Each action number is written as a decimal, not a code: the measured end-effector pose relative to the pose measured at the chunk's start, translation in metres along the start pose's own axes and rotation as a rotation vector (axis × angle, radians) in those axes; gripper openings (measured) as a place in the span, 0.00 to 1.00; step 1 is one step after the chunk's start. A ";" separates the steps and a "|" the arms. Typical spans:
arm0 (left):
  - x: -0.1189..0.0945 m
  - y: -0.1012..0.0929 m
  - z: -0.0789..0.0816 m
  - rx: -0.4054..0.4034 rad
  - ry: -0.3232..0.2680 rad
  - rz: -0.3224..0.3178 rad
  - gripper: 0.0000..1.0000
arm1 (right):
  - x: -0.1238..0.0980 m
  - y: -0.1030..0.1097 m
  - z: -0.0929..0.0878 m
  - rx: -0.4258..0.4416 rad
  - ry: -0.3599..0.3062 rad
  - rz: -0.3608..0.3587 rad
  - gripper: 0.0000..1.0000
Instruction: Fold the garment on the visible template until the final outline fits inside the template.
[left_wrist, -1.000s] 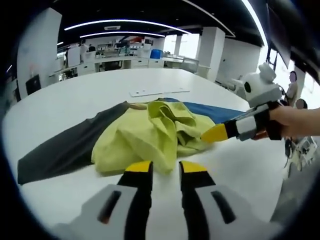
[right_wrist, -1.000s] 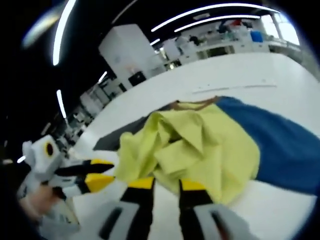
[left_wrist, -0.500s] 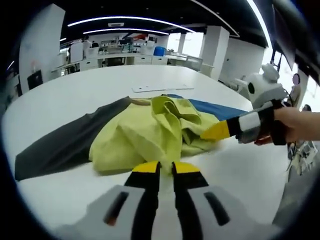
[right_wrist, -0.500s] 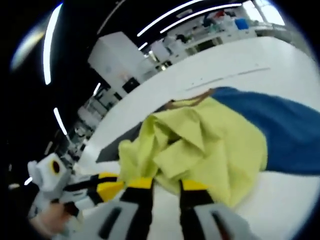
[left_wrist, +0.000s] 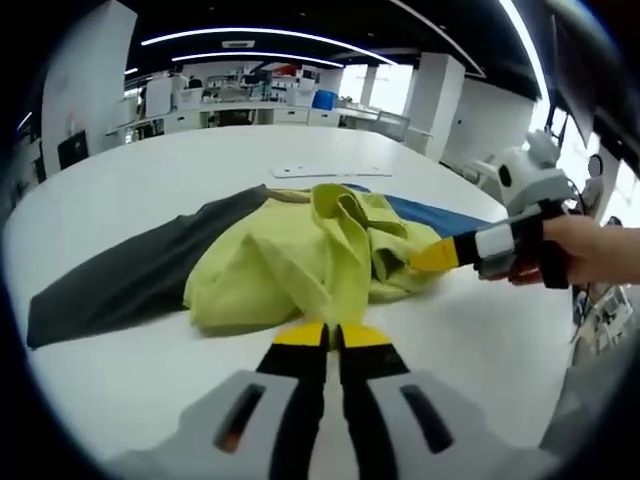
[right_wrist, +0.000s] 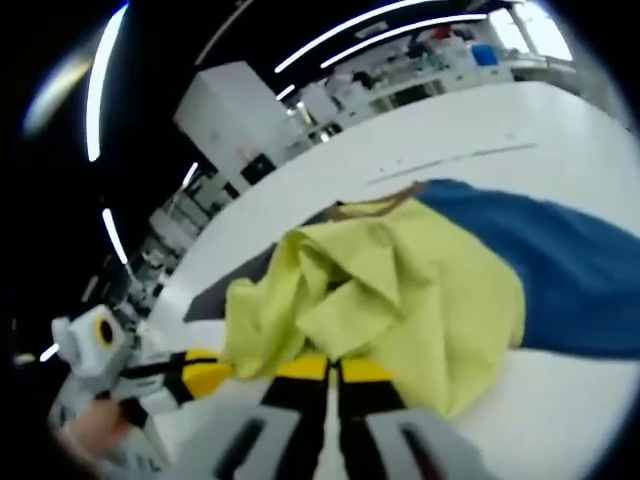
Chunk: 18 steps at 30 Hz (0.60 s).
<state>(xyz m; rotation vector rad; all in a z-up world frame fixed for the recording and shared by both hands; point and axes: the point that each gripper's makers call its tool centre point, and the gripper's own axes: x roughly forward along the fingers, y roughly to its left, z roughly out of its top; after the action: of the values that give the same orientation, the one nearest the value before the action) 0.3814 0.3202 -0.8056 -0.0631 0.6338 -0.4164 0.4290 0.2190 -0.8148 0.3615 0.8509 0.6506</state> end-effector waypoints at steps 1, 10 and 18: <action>-0.001 0.002 0.000 -0.003 -0.001 -0.001 0.00 | -0.001 0.000 0.000 -0.003 0.001 0.001 0.00; -0.025 0.004 -0.009 -0.028 -0.007 0.013 0.00 | -0.024 0.013 -0.017 -0.050 0.010 0.010 0.00; -0.051 0.017 -0.024 -0.045 -0.003 0.036 0.00 | -0.049 0.011 -0.044 -0.082 0.045 0.008 0.00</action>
<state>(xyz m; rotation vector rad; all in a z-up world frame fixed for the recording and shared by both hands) 0.3362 0.3578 -0.7992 -0.0946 0.6402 -0.3676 0.3664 0.1965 -0.8083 0.2772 0.8633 0.7009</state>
